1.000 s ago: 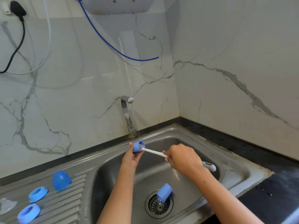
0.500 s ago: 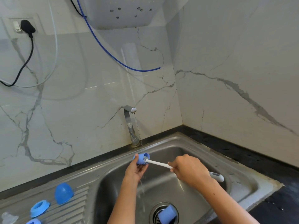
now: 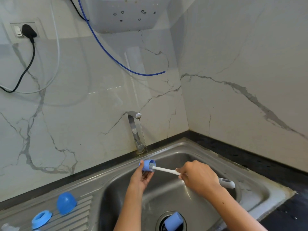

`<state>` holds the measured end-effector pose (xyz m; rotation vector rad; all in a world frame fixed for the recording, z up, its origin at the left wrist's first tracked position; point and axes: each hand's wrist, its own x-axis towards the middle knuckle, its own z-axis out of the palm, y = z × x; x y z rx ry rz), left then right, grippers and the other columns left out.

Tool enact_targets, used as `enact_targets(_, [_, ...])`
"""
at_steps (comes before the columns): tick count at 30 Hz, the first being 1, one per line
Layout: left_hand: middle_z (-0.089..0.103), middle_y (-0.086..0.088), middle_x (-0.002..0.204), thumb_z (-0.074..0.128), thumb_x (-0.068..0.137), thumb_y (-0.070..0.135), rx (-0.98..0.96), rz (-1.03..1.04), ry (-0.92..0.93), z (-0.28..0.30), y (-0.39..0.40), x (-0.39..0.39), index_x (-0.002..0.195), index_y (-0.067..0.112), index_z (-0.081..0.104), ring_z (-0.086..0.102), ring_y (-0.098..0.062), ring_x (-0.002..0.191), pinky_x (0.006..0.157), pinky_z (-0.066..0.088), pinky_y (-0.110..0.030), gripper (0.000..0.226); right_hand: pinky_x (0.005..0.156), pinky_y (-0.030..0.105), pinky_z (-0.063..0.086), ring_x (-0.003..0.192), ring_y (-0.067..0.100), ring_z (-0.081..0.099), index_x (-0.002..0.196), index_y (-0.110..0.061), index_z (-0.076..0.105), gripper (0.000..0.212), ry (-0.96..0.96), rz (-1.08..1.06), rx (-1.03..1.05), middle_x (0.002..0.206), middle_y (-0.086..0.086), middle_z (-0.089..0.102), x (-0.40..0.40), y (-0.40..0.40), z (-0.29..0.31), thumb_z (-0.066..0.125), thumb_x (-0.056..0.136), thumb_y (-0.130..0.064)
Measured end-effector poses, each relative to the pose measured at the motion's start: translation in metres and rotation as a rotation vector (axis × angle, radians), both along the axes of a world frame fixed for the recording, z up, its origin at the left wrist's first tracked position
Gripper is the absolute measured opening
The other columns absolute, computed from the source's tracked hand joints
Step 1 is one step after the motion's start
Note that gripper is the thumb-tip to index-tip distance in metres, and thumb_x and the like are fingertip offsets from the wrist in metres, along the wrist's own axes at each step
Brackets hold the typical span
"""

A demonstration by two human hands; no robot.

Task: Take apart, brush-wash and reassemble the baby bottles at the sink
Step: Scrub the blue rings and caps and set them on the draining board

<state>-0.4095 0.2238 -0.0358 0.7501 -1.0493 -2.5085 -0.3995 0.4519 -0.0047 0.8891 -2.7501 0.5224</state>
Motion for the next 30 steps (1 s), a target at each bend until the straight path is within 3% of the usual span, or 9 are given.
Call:
enact_targets(4, [0.059, -0.023, 0.092, 0.063, 0.089, 0.015, -0.016, -0.062, -0.004, 0.003, 0.004, -0.003, 0.098, -0.001, 0.053, 0.061, -0.032, 0.080, 0.066, 0.057, -0.047, 0.022, 0.074, 0.027, 0.048, 0.094, 0.019, 0.065, 0.131, -0.036, 0.057, 0.034, 0.016, -0.076, -0.030, 0.108, -0.001, 0.066, -0.002, 0.002, -0.002, 0.046, 0.100, -0.032])
enact_targets(9, [0.059, -0.023, 0.094, 0.065, 0.088, 0.016, -0.054, -0.081, -0.043, -0.001, 0.000, -0.001, 0.101, -0.002, 0.055, 0.062, -0.031, 0.082, 0.046, 0.057, -0.038, 0.025, 0.067, 0.030, 0.042, 0.091, 0.026, 0.064, 0.129, -0.029, 0.058, 0.032, 0.126, -0.008, 0.103, 0.104, 0.005, 0.066, 0.000, -0.006, -0.002, 0.041, 0.102, -0.027])
enact_targets(18, [0.064, -0.017, 0.080, 0.063, 0.088, 0.033, 0.041, -0.010, -0.016, -0.003, -0.011, 0.005, 0.095, 0.001, 0.054, 0.066, -0.029, 0.068, 0.044, 0.056, -0.040, 0.034, 0.075, 0.028, 0.047, 0.095, 0.019, 0.063, 0.130, -0.034, 0.060, 0.034, 0.022, 0.164, 0.018, 0.109, -0.003, 0.069, -0.013, 0.007, -0.001, 0.050, 0.098, -0.034])
enact_targets(20, [0.063, -0.017, 0.080, 0.061, 0.090, 0.033, 0.031, 0.030, 0.009, -0.003, -0.010, 0.003, 0.099, 0.003, 0.052, 0.066, -0.029, 0.062, 0.064, 0.058, -0.043, 0.032, 0.075, 0.024, 0.046, 0.098, 0.015, 0.062, 0.126, -0.038, 0.062, 0.031, -0.040, 0.104, -0.035, 0.114, -0.007, 0.067, -0.016, 0.018, -0.002, 0.053, 0.096, -0.036])
enact_targets(22, [0.057, -0.018, 0.090, 0.059, 0.092, 0.029, 0.013, 0.079, 0.009, -0.006, -0.012, 0.001, 0.109, 0.005, 0.047, 0.060, -0.030, 0.076, 0.089, 0.048, -0.048, 0.032, 0.080, 0.025, 0.048, 0.100, 0.014, 0.062, 0.124, -0.040, 0.062, 0.030, -0.085, 0.038, -0.097, 0.117, -0.009, 0.066, -0.021, 0.028, -0.005, 0.054, 0.095, -0.037])
enact_targets(23, [0.056, -0.020, 0.096, 0.059, 0.093, 0.027, -0.010, 0.094, 0.005, -0.007, -0.013, 0.000, 0.113, 0.006, 0.045, 0.057, -0.031, 0.083, 0.093, 0.045, -0.050, 0.032, 0.081, 0.025, 0.047, 0.101, 0.014, 0.062, 0.125, -0.040, 0.062, 0.030, -0.098, 0.013, -0.127, 0.117, -0.010, 0.066, -0.022, 0.031, -0.006, 0.054, 0.095, -0.037])
enact_targets(25, [0.053, -0.020, 0.106, 0.059, 0.093, 0.023, -0.053, 0.077, 0.019, -0.005, -0.008, -0.001, 0.116, 0.008, 0.045, 0.056, -0.031, 0.090, 0.085, 0.049, -0.049, 0.030, 0.080, 0.025, 0.046, 0.098, 0.013, 0.061, 0.124, -0.039, 0.062, 0.030, -0.141, -0.001, -0.188, 0.114, -0.012, 0.066, -0.022, 0.029, -0.007, 0.054, 0.095, -0.036])
enact_targets(27, [0.052, -0.019, 0.111, 0.058, 0.093, 0.017, -0.099, 0.054, 0.024, -0.003, -0.002, -0.005, 0.110, 0.006, 0.050, 0.056, -0.027, 0.083, 0.061, 0.058, -0.043, 0.022, 0.083, 0.027, 0.049, 0.098, 0.011, 0.062, 0.123, -0.039, 0.063, 0.030, -0.195, 0.029, -0.204, 0.116, -0.016, 0.065, -0.021, 0.022, -0.011, 0.054, 0.094, -0.037])
enact_targets(30, [0.052, -0.019, 0.113, 0.054, 0.095, 0.008, -0.129, 0.042, 0.046, -0.002, 0.001, -0.008, 0.111, 0.005, 0.052, 0.055, -0.025, 0.079, 0.042, 0.055, -0.033, 0.017, 0.093, 0.031, 0.049, 0.109, 0.012, 0.061, 0.125, -0.036, 0.063, 0.032, -0.247, 0.043, -0.204, 0.127, -0.017, 0.062, -0.020, 0.014, -0.017, 0.054, 0.094, -0.038])
